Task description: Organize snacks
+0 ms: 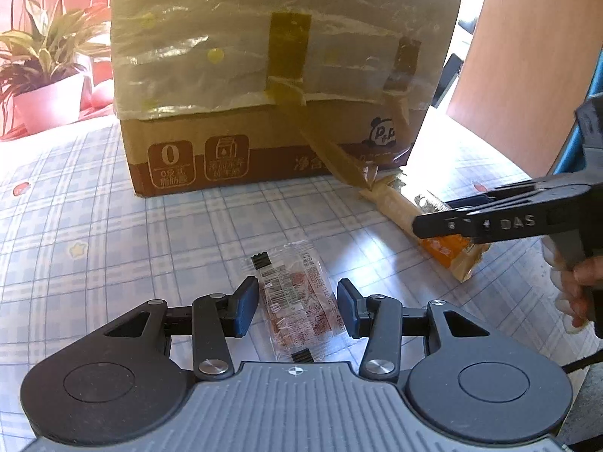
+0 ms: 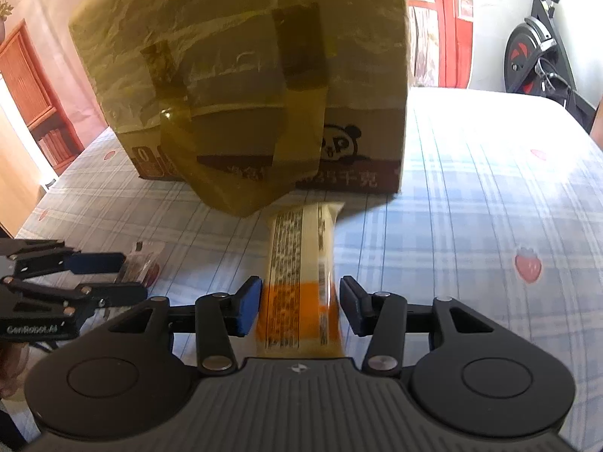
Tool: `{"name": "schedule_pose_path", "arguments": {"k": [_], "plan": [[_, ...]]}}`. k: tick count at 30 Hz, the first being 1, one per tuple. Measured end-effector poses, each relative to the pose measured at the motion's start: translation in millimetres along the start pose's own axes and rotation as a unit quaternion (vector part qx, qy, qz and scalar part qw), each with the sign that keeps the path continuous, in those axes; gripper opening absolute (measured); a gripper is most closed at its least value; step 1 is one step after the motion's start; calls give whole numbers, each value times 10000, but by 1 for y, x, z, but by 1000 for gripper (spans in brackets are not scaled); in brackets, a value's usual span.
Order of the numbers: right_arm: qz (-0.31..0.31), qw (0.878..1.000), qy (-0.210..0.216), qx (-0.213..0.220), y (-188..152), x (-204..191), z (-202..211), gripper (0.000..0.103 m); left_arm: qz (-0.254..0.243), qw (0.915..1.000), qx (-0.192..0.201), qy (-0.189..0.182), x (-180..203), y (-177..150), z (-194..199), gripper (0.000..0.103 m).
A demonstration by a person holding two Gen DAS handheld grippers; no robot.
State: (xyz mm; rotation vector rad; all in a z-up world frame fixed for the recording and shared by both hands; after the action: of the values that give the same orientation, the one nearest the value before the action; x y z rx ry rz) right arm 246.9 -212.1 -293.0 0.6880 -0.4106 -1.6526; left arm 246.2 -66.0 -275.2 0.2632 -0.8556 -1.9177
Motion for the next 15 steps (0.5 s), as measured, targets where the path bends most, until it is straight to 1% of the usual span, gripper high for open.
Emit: {"name": "schedule_pose_path", "arguments": {"k": [5, 7, 15], "plan": [[63, 9999, -18, -79, 1, 0, -8, 49, 30, 9999, 122, 16, 0, 7, 4, 48], [41, 10000, 20, -52, -1, -1, -7, 43, 59, 9998, 174, 28, -1, 9, 5, 48], [-18, 10000, 11, 19, -9, -3, 6, 42, 125, 9992, 384, 29, 1, 18, 16, 48]]}}
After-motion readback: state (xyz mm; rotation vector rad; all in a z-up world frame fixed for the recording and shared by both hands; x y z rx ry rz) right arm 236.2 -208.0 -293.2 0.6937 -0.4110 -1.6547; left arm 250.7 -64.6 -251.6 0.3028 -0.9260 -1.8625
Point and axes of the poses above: each gripper's, at about its wrist camera, not at the fingertips, and z roughly against the way its jaws point, x to its right, y to its top, the point moved 9 cm from there along -z, roughly the way its jaws point, and after that the axes turned 2 degrees about -y, right-handed, at the moved point
